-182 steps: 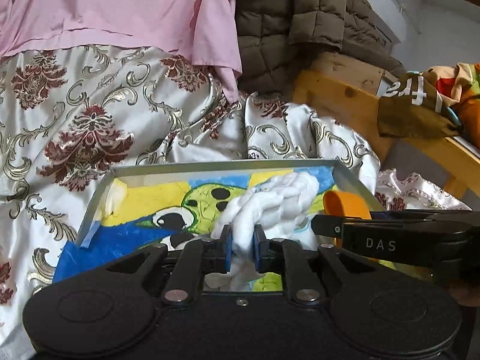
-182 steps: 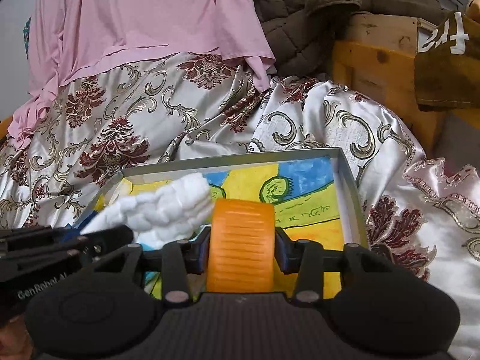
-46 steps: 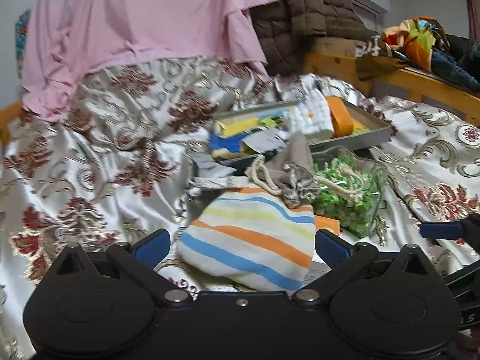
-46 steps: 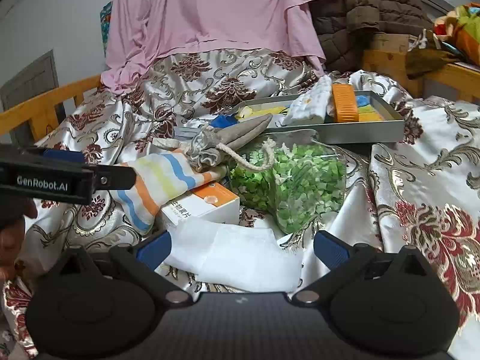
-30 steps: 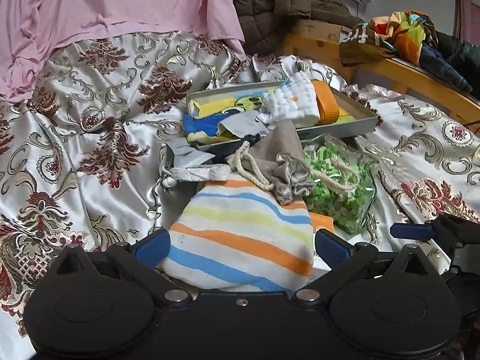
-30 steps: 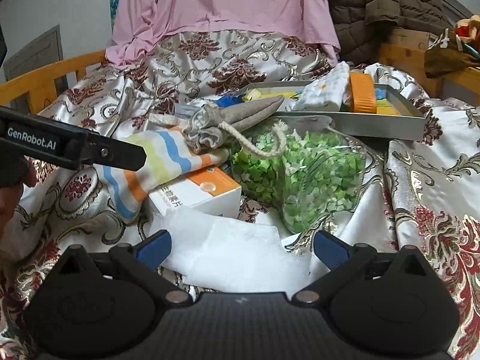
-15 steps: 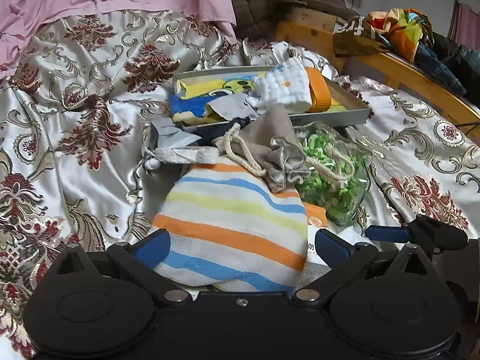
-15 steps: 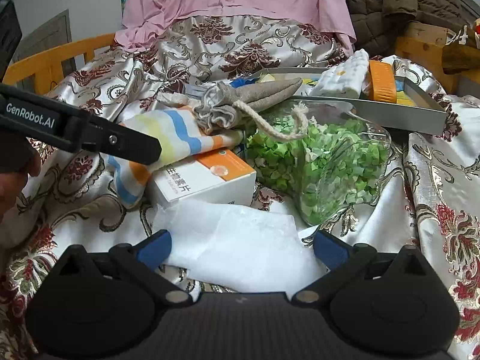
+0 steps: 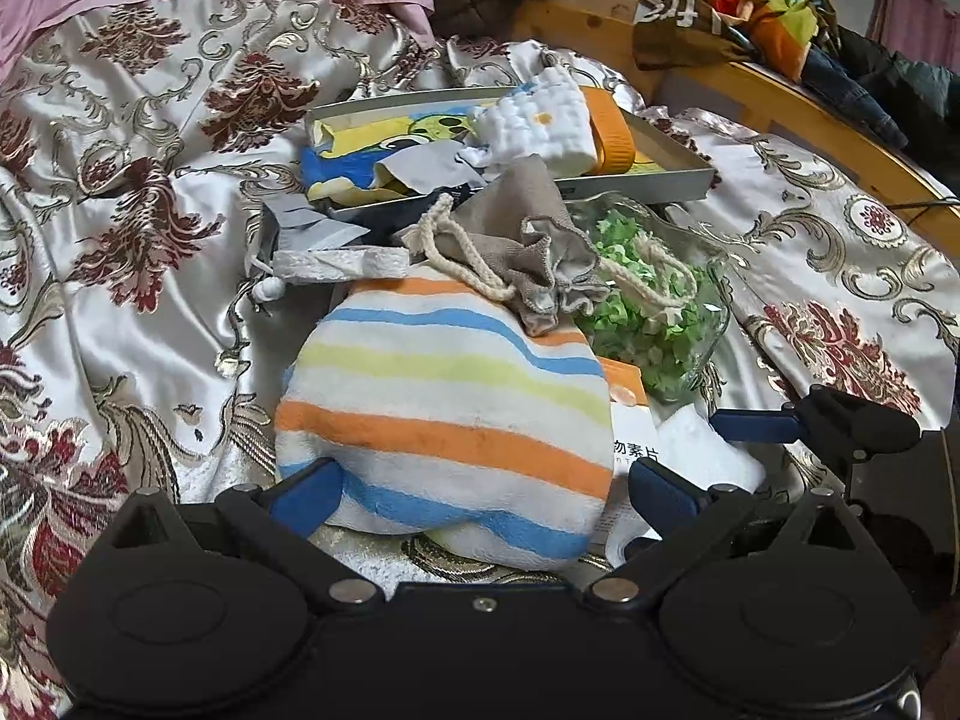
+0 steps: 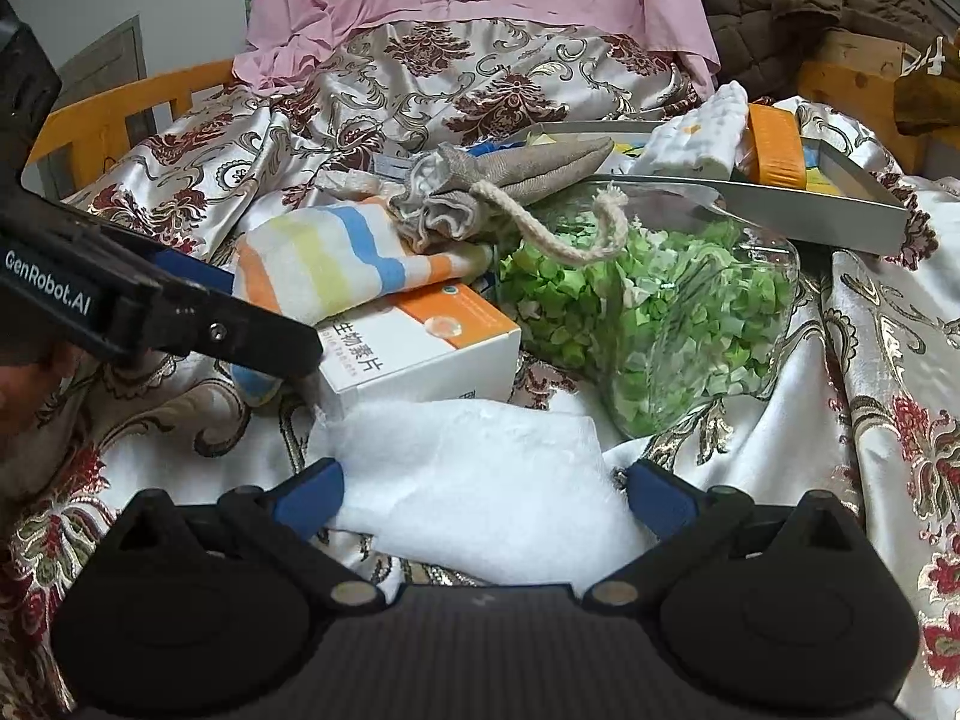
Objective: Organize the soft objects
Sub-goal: 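Close the left tool on the striped towel while the right tool closes on the white cloth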
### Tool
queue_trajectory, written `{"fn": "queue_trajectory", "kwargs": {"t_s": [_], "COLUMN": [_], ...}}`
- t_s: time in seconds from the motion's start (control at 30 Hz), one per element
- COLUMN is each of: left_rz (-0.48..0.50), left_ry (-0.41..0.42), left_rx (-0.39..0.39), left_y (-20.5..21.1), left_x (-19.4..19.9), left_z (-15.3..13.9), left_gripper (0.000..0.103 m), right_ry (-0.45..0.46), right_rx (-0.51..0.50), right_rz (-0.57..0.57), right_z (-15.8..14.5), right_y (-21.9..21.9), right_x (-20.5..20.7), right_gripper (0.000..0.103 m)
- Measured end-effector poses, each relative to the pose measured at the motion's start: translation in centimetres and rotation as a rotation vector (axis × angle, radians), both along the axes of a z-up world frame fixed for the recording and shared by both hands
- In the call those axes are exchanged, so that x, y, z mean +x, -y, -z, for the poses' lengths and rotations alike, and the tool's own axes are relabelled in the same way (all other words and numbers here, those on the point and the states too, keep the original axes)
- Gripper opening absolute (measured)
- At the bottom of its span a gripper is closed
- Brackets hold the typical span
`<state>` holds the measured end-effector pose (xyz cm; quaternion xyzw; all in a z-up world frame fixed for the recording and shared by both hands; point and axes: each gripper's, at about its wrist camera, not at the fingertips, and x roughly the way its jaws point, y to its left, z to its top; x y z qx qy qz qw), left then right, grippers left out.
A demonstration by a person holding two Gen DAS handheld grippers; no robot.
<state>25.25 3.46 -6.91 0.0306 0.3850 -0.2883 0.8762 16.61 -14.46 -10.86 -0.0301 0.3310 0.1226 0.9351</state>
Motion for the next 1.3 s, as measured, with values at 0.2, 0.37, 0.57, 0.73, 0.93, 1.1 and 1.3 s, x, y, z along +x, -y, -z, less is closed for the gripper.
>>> {"fn": "queue_trajectory", "kwargs": {"t_s": [0.2,0.37,0.57,0.73,0.93,1.1,1.3], "left_rz": [-0.075,-0.189,-0.258,-0.312,-0.331,-0.343,-0.361], "left_ry": [-0.066,-0.119,-0.138,-0.161,-0.081,-0.034,-0.008], "left_rx": [-0.092,-0.146,-0.163,-0.195,-0.120,-0.085,-0.067], "left_y": [-1.6,-1.9,-2.3,-3.1,-2.0,-1.7,-1.1], "left_x": [1.2,2.0,2.3,2.5,1.3,0.4,-0.9], "left_z": [-0.1,-0.3,-0.5,-0.7,-1.8,-2.0,-2.4], "left_gripper": [0.091,0.085,0.077,0.067,0.050,0.042,0.029], "right_ry": [0.001,0.008,0.011,0.018,0.024,0.010,0.015], "right_rx": [0.009,0.024,0.042,0.047,0.049,0.033,0.035], "right_rz": [0.000,-0.006,-0.021,-0.018,-0.024,-0.032,-0.027], "right_z": [0.0,0.0,0.0,0.0,-0.1,0.0,0.0], "right_y": [0.1,0.1,0.0,-0.1,-0.3,-0.6,-0.7], "right_x": [0.0,-0.1,-0.1,-0.3,-0.5,-0.6,-0.8], "right_gripper": [0.103,0.103,0.099,0.092,0.084,0.078,0.072]}}
